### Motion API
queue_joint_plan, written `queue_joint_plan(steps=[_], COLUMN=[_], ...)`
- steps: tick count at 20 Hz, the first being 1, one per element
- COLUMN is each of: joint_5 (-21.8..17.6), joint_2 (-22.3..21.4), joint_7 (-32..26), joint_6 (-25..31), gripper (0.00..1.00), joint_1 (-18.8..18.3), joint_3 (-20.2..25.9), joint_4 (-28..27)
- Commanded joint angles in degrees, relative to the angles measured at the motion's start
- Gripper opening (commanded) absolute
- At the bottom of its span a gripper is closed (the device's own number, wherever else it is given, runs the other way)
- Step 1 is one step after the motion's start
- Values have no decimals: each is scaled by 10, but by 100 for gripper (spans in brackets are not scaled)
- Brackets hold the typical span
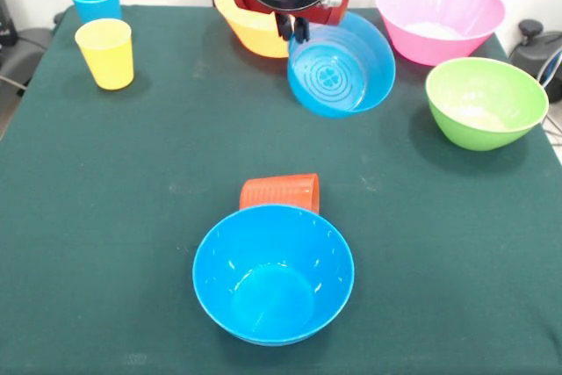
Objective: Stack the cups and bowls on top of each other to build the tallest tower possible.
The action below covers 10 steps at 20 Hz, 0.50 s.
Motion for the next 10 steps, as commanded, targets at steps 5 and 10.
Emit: queue_joint_plan(steps=[5,10], joint_5=[29,23], joint_2=[-43,-26], joint_7=[50,42], joint_6=[-97,-88], gripper=[0,0], joint_1=[3,-2], joint_3=[29,32], joint_4=[154,131])
